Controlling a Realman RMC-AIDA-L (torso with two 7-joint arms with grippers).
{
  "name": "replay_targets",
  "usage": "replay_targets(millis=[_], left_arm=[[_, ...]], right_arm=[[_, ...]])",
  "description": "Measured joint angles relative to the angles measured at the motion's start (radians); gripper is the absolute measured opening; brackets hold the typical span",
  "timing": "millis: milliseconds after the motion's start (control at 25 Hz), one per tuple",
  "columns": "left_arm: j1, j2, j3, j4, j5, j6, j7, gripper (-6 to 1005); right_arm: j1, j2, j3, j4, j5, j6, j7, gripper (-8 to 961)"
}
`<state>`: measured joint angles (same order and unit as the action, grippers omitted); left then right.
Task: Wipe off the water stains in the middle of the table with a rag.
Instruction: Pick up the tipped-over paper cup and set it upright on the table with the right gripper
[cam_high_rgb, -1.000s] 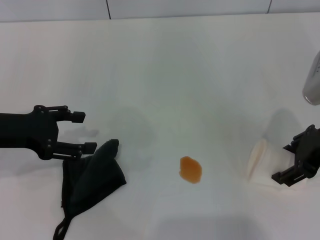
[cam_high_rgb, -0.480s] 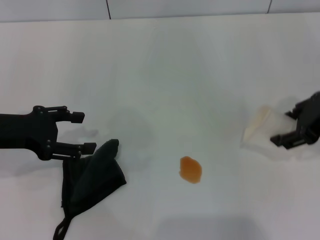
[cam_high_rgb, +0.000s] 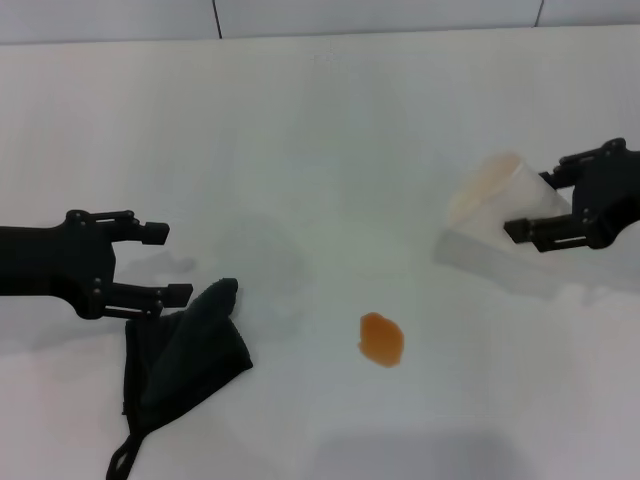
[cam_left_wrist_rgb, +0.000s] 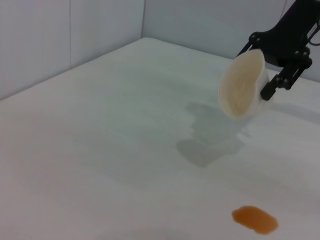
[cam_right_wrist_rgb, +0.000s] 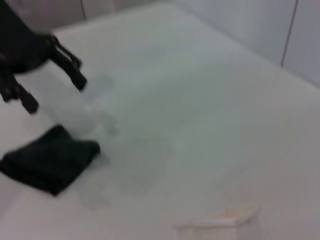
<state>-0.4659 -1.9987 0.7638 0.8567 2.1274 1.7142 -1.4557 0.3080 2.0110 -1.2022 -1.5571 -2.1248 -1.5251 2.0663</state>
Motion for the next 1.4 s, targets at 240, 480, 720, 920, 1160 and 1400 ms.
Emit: replay_targets(millis=[240, 480, 720, 920, 1160, 1400], left_arm=[[0.003, 0.000, 0.000, -0.001, 0.000, -0.007, -0.005, 885], [0.002, 0.000, 0.000, -0.004, 0.000, -0.009, -0.008, 885], [0.005, -0.001, 0.000, -0.005, -0.001, -0.011, -0.011, 885], [0.007, -0.002, 0.000, -0.005, -0.001, -0.011, -0.012, 885], [0.004, -0.002, 0.000, -0.005, -0.001, -0.011, -0.012, 885], [0.003, -0.002, 0.000, -0.005, -0.001, -0.014, -0.012, 885]], right_arm=[[-0.040, -0.001, 0.039, 0.118, 0.112, 0.072, -0.135, 614], [-0.046, -0.001, 0.044, 0.290, 0.175, 0.169, -0.264, 616], [-0.047, -0.002, 0.065, 0.456, 0.309, 0.217, -0.444, 613], [-0.053, -0.002, 0.093, 0.543, 0.406, 0.201, -0.554, 614], [-0.055, -0.002, 0.098, 0.607, 0.424, 0.204, -0.588, 616], [-0.055, -0.001, 0.098, 0.633, 0.425, 0.211, -0.601, 618]])
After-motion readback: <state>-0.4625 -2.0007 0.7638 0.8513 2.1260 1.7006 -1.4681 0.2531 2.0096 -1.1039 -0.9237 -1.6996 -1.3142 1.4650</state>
